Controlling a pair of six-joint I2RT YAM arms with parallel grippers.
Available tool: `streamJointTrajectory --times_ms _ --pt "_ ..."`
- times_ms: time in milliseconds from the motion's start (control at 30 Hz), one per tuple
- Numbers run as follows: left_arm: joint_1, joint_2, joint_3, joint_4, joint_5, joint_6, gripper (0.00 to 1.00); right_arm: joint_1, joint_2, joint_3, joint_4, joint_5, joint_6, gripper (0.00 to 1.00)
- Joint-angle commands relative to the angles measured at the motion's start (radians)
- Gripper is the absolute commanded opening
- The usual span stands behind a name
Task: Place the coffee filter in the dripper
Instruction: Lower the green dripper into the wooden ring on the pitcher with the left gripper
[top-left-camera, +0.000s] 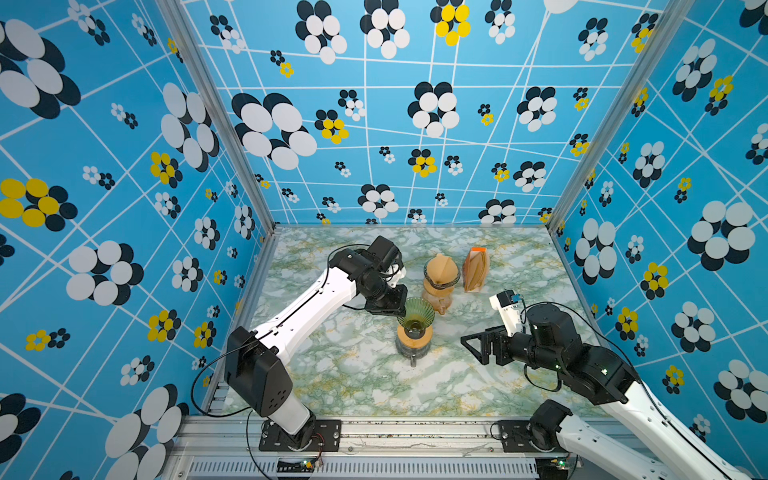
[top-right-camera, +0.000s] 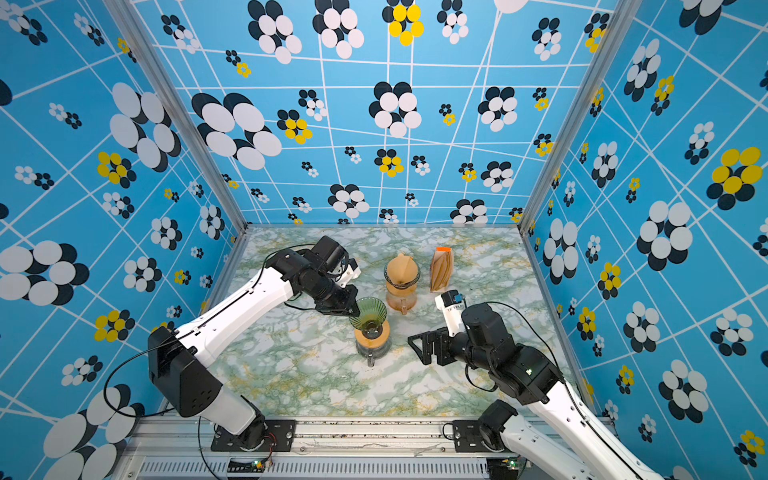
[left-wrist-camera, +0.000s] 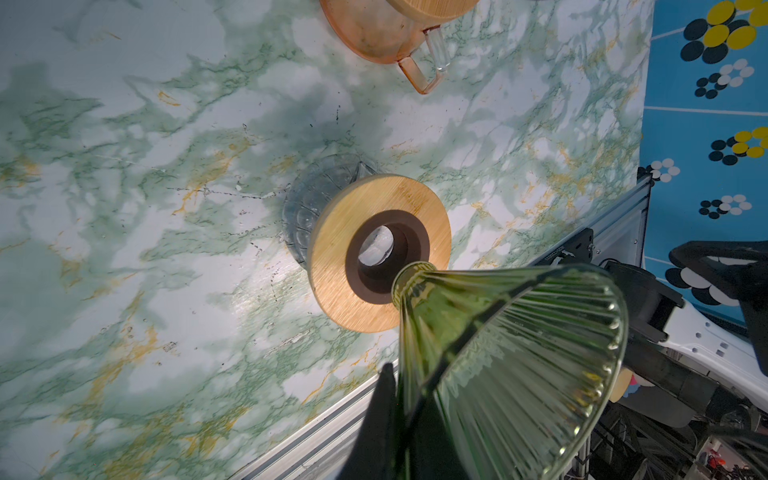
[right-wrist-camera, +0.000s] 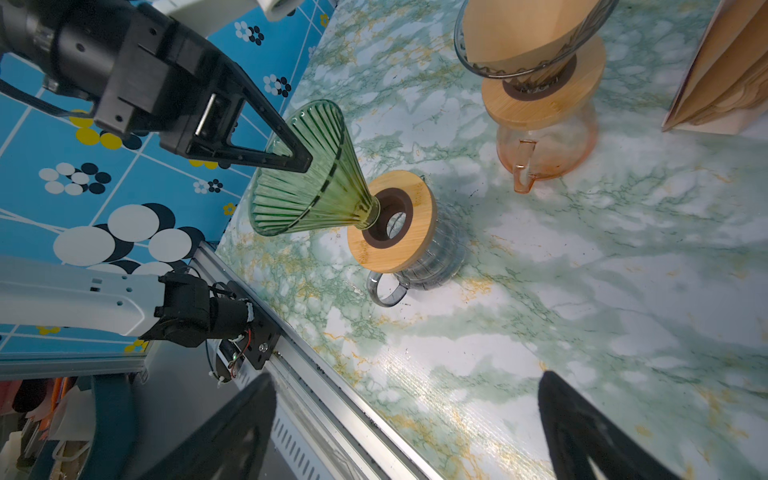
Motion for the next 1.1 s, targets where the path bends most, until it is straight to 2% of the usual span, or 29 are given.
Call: streamJointTrajectory --times_ms 0,400,1067 --pt "-0.017 0.024 0.037 0.002 -0.025 -0.005 0.10 0.005 -0.013 0.008 -0.030 0.024 -0.014 0.99" --pt "-0.031 0.052 0.030 0.017 -0.074 -0.003 0.10 0.006 -0.013 0.004 -0.029 0.027 -0.010 0.99" --pt "-0.036 0.056 -0.009 0.049 -0.073 -0.013 0.10 0.006 -0.004 -0.009 -0.014 0.019 -0.004 0.99"
